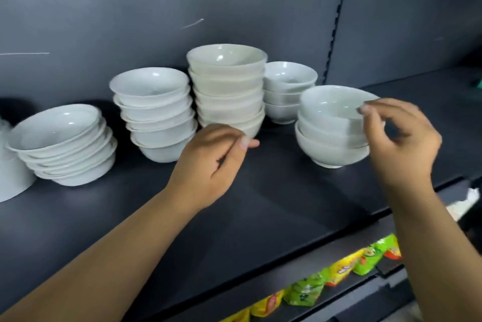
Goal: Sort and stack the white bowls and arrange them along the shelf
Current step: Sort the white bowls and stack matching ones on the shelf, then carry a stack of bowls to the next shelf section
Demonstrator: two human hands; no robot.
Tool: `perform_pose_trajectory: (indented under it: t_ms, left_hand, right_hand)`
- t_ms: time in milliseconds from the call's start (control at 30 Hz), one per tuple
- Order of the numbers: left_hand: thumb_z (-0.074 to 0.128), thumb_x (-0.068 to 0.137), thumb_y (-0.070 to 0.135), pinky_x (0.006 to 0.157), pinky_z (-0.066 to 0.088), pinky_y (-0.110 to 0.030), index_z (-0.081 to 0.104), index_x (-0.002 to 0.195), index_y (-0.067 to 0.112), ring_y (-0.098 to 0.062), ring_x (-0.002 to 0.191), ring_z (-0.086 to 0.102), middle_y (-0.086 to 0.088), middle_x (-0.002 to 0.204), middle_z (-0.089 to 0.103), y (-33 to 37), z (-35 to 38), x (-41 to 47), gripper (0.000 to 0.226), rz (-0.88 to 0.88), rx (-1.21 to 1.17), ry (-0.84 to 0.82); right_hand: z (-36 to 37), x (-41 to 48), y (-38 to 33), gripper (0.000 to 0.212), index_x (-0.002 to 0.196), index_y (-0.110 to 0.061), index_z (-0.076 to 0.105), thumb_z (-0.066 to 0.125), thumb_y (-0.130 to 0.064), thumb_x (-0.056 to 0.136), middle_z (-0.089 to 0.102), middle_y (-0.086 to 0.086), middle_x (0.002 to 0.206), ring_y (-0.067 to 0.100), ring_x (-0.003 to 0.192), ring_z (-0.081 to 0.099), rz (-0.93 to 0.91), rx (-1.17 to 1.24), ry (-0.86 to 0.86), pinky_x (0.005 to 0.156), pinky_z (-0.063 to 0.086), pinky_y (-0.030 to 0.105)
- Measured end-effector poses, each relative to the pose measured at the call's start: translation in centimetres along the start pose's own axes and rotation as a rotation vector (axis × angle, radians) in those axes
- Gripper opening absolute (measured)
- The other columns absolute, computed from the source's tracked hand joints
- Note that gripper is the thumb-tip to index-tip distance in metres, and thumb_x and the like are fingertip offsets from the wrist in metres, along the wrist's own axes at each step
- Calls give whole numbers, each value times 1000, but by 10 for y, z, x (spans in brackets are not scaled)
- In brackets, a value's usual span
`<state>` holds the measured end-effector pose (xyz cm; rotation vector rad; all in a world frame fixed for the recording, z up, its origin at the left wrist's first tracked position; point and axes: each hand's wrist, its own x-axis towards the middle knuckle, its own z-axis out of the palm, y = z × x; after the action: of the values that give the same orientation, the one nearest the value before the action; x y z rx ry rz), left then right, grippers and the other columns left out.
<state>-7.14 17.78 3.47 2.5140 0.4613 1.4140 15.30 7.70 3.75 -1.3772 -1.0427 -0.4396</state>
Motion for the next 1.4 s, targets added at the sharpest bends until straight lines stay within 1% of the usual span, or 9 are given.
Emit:
perform_pose_trajectory:
  t_ms: [133, 233, 400, 533, 900, 1033, 1133, 1300, 1400]
  left_hand:
    - [37, 95, 40, 79, 40, -12, 69, 90, 5, -8, 84, 56, 5, 85, 68, 32, 49, 19, 47, -83, 70, -97]
    - [40, 95, 40, 85, 27, 5, 53, 115, 30, 22, 95, 45, 35, 103, 45, 50, 89, 37, 25, -463, -103, 61]
    - [30, 87, 54, 110, 33, -36, 49, 130, 26, -7, 124, 47, 9, 132, 54, 58, 148, 58, 55, -889, -575, 403]
    - [23, 97, 50, 110, 34, -37, 53, 123, 22, -12, 121, 52, 0, 129, 58, 68, 165, 64, 49, -893, -749, 485]
    - [42, 77, 62, 109, 36, -40, 51, 128, 23, -15, 120, 54, 0, 128, 60, 95, 172, 39, 66, -863, -809, 685]
    - [58, 70, 70, 104, 42, -38, 39, 136, 11, -20, 122, 51, -10, 133, 53, 126, 179, 17, 91, -681, -605, 752]
    - [58, 73, 66, 105, 40, -41, 30, 141, 6, -24, 126, 46, -14, 139, 45, 143, 176, 4, 95, -636, -434, 796]
    - [58, 72, 67, 99, 42, -27, 28, 140, 2, -20, 125, 46, -17, 138, 43, 177, 145, -29, 98, -648, -152, 1029]
    - [62, 68, 69, 103, 39, -37, 31, 140, 5, -26, 127, 45, -17, 138, 44, 199, 111, -54, 101, -632, -14, 1190]
  right_hand:
    - [-18, 21, 30, 6, 90, -19, 60, 56, -21, 87, 56, -14, 95, -5, 95, 53, -72, 188, 59, 87, 44, 22]
    - [-14, 29, 59, 31, 107, -37, 48, 59, -37, 78, 47, -13, 117, 10, 117, 47, 157, 376, -156, 104, 39, 32]
    - [-9, 30, 90, 91, 139, -31, 25, 65, -50, 60, 37, -13, 141, -2, 127, 39, 538, 686, -664, 105, 35, 22]
    - [-1, 26, 88, 82, 133, -33, 30, 67, -45, 61, 51, -14, 128, -5, 113, 52, 458, 857, -811, 82, 44, 8]
    - [-14, 11, 69, 82, 133, -22, 35, 65, -51, 63, 55, -10, 122, 1, 111, 54, 450, 913, -713, 84, 46, 17]
    - [-29, -6, 55, 99, 133, -11, 39, 68, -68, 58, 58, -1, 121, 11, 110, 57, 450, 965, -666, 84, 48, 20]
    - [-34, -19, 44, 87, 133, -10, 40, 70, -50, 61, 58, 4, 124, 13, 112, 57, 443, 1043, -661, 87, 48, 21]
    - [-34, -51, 4, 81, 133, -13, 41, 66, -42, 61, 56, -3, 126, 1, 113, 54, 438, 1254, -817, 86, 43, 12]
    - [-35, -74, -38, 82, 131, -14, 42, 68, -46, 60, 57, -3, 125, 1, 113, 54, 419, 1364, -964, 87, 42, 12]
